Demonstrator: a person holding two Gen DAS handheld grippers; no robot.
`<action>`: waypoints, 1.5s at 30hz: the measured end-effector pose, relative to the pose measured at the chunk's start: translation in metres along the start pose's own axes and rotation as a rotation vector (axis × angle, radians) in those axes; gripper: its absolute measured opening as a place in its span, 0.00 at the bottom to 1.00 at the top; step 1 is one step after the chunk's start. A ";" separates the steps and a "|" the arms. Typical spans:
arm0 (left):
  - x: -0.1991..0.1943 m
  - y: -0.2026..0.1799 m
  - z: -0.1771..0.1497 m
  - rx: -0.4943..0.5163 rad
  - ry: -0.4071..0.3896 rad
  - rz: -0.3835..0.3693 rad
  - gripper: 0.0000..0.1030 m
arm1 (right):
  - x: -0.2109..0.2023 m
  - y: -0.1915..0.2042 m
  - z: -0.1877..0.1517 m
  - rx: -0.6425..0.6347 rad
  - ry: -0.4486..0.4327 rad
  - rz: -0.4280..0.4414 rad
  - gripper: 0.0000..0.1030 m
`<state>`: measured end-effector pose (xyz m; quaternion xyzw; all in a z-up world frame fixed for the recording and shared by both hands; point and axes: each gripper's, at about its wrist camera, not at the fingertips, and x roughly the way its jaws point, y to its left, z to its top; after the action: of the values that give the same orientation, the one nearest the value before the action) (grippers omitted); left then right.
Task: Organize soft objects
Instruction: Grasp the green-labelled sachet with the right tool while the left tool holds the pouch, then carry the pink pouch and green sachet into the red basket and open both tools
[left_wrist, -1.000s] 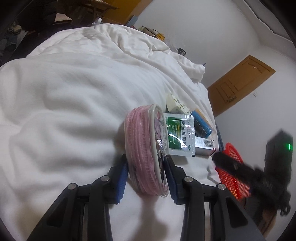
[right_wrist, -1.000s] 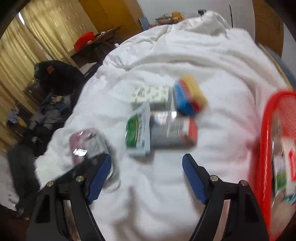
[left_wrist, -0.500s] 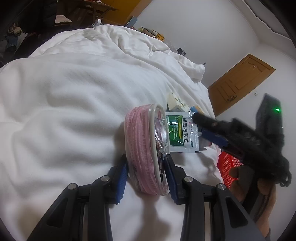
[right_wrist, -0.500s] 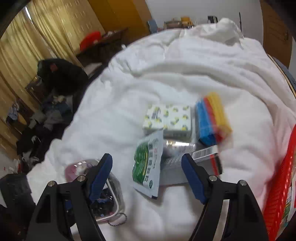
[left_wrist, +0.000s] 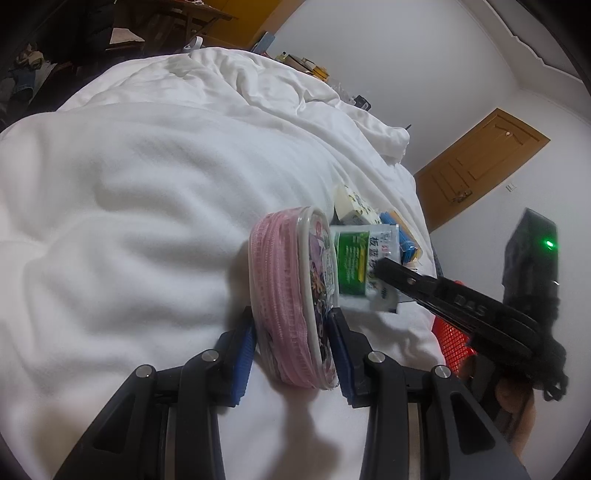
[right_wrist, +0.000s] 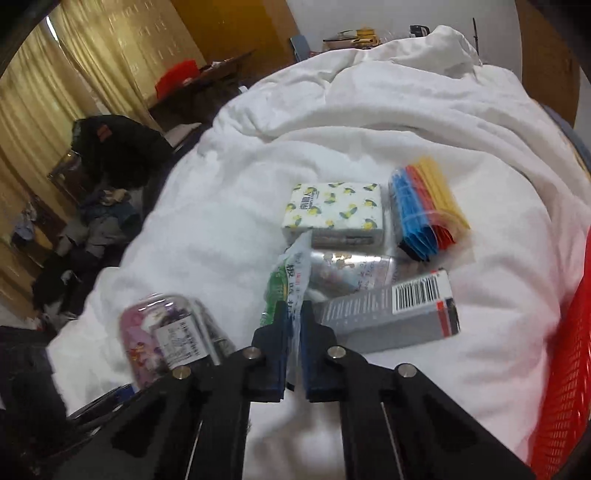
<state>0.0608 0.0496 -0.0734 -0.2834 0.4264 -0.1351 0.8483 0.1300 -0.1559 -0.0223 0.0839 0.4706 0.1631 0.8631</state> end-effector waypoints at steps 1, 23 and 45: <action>0.000 0.000 0.000 -0.001 0.001 -0.001 0.38 | -0.004 0.001 -0.001 -0.004 -0.003 0.005 0.03; -0.004 -0.032 -0.006 0.153 -0.032 0.051 0.38 | -0.096 0.036 -0.023 -0.163 -0.136 -0.192 0.03; -0.026 -0.086 -0.021 0.312 -0.064 -0.012 0.30 | -0.181 -0.047 -0.067 0.008 -0.255 -0.116 0.03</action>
<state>0.0293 -0.0149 -0.0148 -0.1548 0.3712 -0.1958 0.8944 -0.0084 -0.2660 0.0694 0.0801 0.3619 0.0992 0.9235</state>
